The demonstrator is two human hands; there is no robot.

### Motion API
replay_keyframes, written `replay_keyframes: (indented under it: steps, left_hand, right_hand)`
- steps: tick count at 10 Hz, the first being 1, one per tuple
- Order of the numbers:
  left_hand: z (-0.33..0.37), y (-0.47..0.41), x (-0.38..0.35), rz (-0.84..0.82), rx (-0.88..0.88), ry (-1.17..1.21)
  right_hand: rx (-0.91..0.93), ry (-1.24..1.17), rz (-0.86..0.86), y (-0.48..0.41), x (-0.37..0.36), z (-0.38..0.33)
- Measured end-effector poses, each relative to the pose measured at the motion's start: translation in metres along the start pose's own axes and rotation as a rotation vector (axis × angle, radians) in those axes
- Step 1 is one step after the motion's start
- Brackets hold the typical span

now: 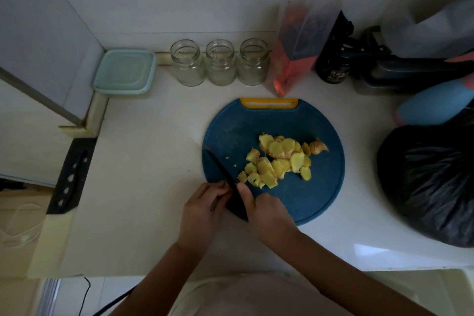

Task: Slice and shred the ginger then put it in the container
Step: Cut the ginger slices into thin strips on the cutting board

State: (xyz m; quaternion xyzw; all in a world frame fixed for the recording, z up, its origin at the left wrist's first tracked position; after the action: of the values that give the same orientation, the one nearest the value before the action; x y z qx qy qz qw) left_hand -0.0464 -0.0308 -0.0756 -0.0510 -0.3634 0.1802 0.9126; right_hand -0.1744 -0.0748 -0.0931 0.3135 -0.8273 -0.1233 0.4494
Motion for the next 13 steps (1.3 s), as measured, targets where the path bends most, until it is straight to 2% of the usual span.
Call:
replay_keyframes:
  steps: [1, 2, 3, 4, 5, 6, 7, 8, 10, 12, 13]
  left_hand:
    - [0.001, 0.001, 0.0, 0.031, -0.004, 0.0]
    - [0.001, 0.0, 0.0, 0.047, 0.012, 0.028]
    - [0.0, -0.002, 0.003, 0.066, 0.025, 0.059]
    - [0.003, -0.003, 0.006, 0.078, 0.007, 0.072]
    - [0.002, 0.001, 0.005, 0.087, 0.027, 0.065]
    - [0.001, 0.003, 0.004, 0.104, 0.043, 0.067]
    - [0.001, 0.001, 0.003, 0.095, 0.052, 0.071]
    - [0.002, 0.001, 0.006, 0.103, 0.036, 0.062]
    - [0.002, 0.0, 0.005, 0.098, 0.039, 0.053]
    - [0.002, 0.002, 0.005, 0.113, 0.056, 0.06]
    - [0.003, 0.002, 0.005, 0.115, 0.056, 0.064]
  right_hand:
    - [-0.017, 0.032, 0.026, -0.005, 0.001, 0.022]
    - [0.17, 0.148, 0.227, 0.004, 0.014, 0.017]
    - [0.231, 0.186, 0.278, 0.011, 0.019, 0.006]
    - [0.251, 0.191, 0.243, 0.011, 0.012, 0.01]
    - [0.243, 0.244, 0.281, 0.028, 0.019, -0.004]
    - [0.02, 0.108, 0.112, 0.034, 0.014, 0.003]
    - [0.018, 0.012, 0.06, 0.036, 0.008, 0.005]
    - [-0.009, 0.036, 0.01, 0.039, 0.004, 0.009]
    - [-0.039, -0.003, 0.017, 0.04, 0.002, 0.016]
    - [0.009, 0.039, 0.007, 0.038, -0.002, 0.015]
    - [-0.029, -0.059, 0.028, 0.038, 0.001, 0.018]
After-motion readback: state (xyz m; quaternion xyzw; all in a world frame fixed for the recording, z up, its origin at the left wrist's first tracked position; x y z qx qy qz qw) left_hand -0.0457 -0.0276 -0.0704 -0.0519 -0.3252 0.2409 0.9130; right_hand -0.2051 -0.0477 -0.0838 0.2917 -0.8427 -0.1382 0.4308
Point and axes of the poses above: each hand's wrist, its own y-axis away from the middle knuckle, its own x-axis out of the back of the hand, z = x × y, the point moved 10 cm from there along -y, towards the middle knuckle
